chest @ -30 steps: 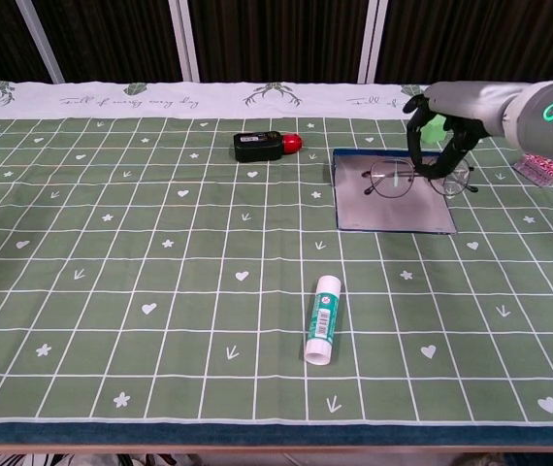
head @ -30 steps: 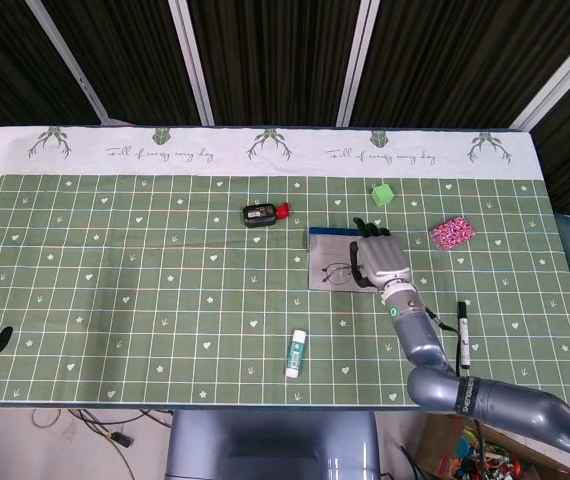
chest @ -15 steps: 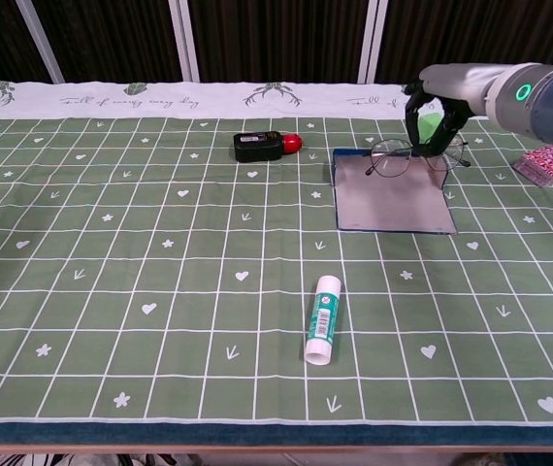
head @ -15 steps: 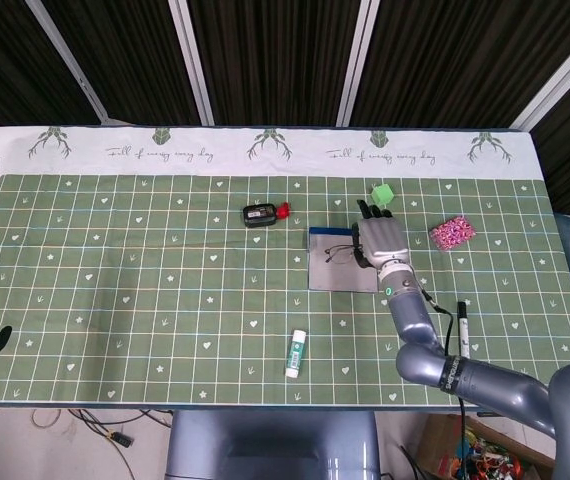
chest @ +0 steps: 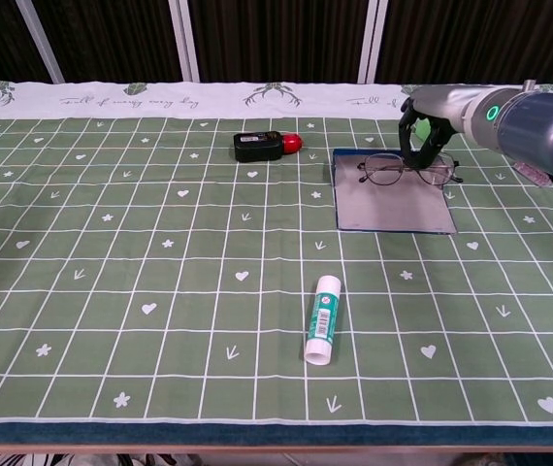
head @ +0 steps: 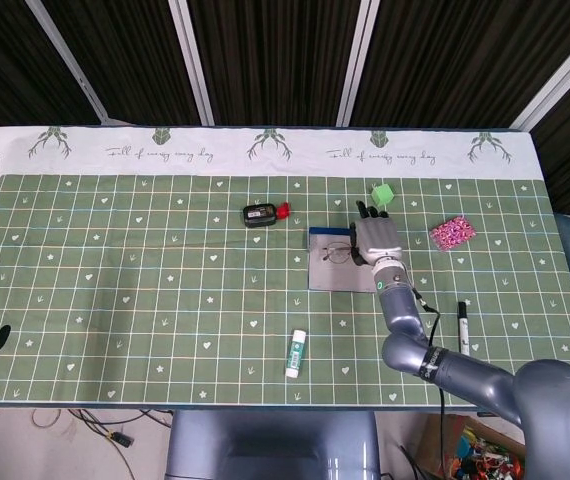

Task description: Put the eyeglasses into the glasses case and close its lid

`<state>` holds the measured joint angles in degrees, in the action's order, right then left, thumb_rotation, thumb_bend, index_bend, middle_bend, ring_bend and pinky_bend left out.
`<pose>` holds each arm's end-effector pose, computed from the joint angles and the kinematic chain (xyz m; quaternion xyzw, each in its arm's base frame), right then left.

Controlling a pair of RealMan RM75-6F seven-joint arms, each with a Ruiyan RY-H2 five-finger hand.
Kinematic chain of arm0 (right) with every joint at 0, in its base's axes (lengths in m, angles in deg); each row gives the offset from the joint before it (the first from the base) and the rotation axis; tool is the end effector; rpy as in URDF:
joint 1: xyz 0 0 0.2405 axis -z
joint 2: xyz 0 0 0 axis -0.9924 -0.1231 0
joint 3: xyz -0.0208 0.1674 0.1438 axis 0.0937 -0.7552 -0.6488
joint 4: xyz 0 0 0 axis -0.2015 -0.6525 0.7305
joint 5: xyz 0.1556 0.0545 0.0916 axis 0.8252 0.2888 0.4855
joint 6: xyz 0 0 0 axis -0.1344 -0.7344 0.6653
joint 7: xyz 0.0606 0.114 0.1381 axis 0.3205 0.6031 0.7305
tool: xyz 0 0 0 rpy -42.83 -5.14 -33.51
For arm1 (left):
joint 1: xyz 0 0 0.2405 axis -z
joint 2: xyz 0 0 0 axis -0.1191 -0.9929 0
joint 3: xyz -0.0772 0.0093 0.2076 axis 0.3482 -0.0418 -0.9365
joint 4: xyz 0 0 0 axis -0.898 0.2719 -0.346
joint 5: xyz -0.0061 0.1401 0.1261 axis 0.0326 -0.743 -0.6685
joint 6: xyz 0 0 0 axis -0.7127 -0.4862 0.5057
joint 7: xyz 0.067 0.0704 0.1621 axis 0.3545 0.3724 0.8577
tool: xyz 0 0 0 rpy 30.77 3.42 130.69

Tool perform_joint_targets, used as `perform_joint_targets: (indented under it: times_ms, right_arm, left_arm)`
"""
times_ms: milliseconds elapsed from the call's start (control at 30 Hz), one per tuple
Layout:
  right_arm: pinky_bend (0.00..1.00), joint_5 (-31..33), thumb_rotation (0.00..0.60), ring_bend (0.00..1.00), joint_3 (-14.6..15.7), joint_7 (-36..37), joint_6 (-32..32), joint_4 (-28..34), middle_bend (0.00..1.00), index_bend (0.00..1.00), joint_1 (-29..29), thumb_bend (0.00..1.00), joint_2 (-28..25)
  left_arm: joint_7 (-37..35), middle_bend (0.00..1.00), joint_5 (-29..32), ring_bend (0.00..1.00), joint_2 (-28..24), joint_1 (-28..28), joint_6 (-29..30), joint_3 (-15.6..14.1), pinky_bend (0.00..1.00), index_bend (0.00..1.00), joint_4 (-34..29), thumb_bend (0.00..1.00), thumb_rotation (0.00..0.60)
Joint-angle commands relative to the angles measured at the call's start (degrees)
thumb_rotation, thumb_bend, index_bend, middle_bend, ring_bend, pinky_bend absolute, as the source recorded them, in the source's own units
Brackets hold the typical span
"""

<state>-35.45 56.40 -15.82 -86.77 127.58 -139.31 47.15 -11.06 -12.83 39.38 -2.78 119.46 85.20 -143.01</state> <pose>-0.1345 -0.4422 -0.0105 0.6672 -0.4446 0.2711 0.5326 -0.2736 0.2228 0.1930 -0.5474 -0.4119 -0.4263 0.5907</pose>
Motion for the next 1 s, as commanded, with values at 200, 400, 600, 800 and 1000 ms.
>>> perform_joint_targets:
  times_ms: [200, 400, 600, 800, 1000]
  right_arm:
    - [0.16, 2.3, 0.6, 0.11, -0.26, -0.67, 0.59, -3.88, 0.04, 0.69, -1.03, 0.5, 2.89]
    - [0.16, 2.64, 0.6, 0.11, -0.74, -0.83, 0.38, -5.35, 0.04, 0.69, -1.49, 0.5, 4.06]
    - [0.16, 2.95, 0.6, 0.11, -1.18, -0.97, 0.96, -6.33, 0.04, 0.69, -1.91, 0.5, 4.67]
    - [0.16, 2.74, 0.6, 0.11, -1.47, -0.73, 2.03, -7.48, 0.04, 0.69, -2.29, 0.5, 5.17]
    - [0.16, 2.06, 0.6, 0.11, -1.57, -0.25, 2.79, -8.12, 0.04, 0.69, -2.52, 0.5, 5.58]
  left_arm:
    - [-0.16, 0.0, 0.12, 0.0, -0.04, 0.01, -0.09, 0.04, 0.0, 0.15, 0.0, 0.27, 0.6]
    - [-0.4, 0.0, 0.17, 0.0, -0.1, 0.02, -0.18, 0.05, 0.0, 0.15, -0.01, 0.27, 0.6]
    - [-0.45, 0.0, 0.19, 0.0, -0.13, 0.01, -0.17, 0.08, 0.0, 0.15, -0.07, 0.27, 0.6]
    - [-0.49, 0.0, 0.22, 0.0, -0.18, -0.03, -0.1, 0.12, 0.0, 0.15, -0.15, 0.27, 0.6]
    - [-0.41, 0.0, 0.22, 0.0, -0.17, -0.02, -0.14, 0.1, 0.0, 0.15, -0.22, 0.27, 0.6]
